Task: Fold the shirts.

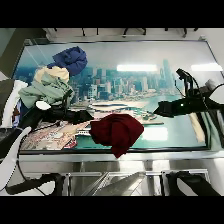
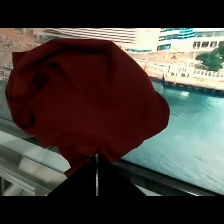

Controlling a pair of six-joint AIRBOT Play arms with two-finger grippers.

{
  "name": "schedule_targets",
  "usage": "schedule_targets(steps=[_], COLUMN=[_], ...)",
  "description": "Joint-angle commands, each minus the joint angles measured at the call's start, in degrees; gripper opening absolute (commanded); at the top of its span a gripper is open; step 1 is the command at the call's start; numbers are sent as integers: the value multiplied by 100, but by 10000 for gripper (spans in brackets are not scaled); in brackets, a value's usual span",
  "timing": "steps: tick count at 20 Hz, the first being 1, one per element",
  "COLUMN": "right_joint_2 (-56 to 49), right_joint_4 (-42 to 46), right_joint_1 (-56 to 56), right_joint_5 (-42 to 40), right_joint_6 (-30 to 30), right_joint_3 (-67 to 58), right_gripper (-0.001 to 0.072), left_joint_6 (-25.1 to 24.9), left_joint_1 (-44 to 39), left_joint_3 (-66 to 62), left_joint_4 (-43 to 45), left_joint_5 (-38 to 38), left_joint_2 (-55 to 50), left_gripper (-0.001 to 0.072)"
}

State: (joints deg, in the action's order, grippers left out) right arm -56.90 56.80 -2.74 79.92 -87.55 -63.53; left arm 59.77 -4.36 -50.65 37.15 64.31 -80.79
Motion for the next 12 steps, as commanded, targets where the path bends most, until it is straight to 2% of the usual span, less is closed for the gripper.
schedule_targets(steps=[1, 6, 7, 8, 9, 12], right_joint_2=[20, 17, 17, 17, 17, 11], right_joint_4=[-203, -201, -199, -195, -188, 127], right_joint_1=[2, 2, 2, 2, 2, 2], right_joint_5=[9, 9, 7, 7, 9, 9], right_joint_6=[-98, -96, -96, -94, -94, -31], right_joint_3=[50, 50, 50, 50, 50, 63], right_gripper=[32, 33, 33, 33, 33, 33], left_joint_6=[-426, -431, -446, -487, -533, -398], left_joint_1=[-260, -704, -745, -776, -774, -584], left_joint_3=[-444, -721, -721, -721, -721, -721], left_joint_4=[-236, -271, -271, -275, -278, -264], left_joint_5=[372, 706, 715, 754, 780, 811], left_joint_2=[-846, -1248, -1248, -1241, -1213, -721], left_gripper=[642, 638, 476, 208, 16, 13])
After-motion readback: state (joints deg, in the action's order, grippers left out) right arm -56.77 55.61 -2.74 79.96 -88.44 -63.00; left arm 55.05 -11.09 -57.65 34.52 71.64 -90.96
